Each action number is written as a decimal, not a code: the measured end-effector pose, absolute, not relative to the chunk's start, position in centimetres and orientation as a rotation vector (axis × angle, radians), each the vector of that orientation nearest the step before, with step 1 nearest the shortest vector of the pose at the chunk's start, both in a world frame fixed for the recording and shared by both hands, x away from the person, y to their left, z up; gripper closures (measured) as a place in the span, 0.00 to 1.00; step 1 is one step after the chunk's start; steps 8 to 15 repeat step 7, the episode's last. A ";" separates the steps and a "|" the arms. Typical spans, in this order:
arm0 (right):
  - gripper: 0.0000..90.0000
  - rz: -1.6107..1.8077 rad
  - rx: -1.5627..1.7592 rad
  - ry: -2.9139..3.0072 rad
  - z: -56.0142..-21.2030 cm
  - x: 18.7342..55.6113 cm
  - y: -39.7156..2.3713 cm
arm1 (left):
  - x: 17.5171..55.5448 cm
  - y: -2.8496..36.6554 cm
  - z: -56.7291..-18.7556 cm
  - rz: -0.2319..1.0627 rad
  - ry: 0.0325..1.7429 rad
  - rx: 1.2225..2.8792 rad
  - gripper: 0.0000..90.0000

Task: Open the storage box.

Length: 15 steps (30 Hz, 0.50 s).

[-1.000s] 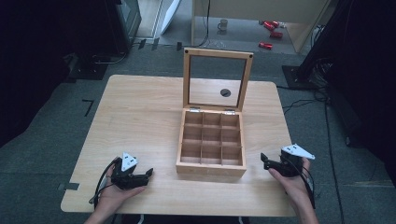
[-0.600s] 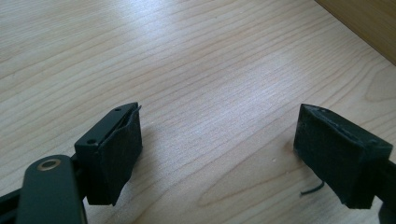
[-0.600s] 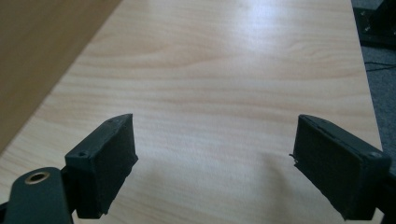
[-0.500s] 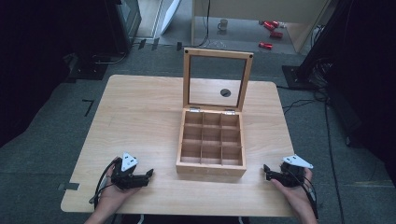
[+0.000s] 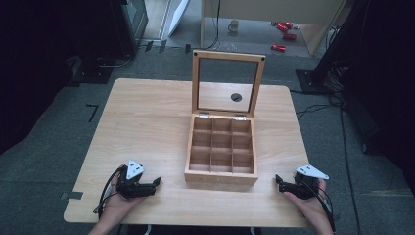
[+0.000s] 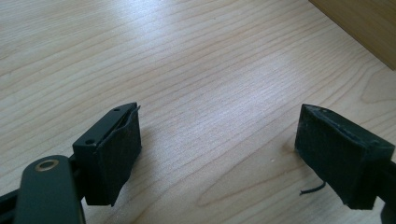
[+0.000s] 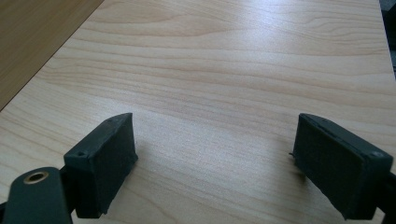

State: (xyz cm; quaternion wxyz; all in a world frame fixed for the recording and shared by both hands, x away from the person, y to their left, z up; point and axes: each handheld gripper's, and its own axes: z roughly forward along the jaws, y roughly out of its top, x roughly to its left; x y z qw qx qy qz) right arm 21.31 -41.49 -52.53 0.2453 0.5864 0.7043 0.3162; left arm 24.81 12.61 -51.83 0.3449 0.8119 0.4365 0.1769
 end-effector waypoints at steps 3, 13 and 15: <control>0.14 0.863 1.601 1.922 -52.5 21.3 -41.5 | 24.8 12.6 -51.8 0.459 1.133 2.108 0.17; 0.15 0.863 1.603 1.920 -52.5 21.3 -41.5 | 24.8 12.6 -51.8 0.459 1.132 2.109 0.17; 0.15 0.863 1.603 1.920 -52.5 21.3 -41.5 | 24.8 12.6 -51.8 0.459 1.132 2.109 0.17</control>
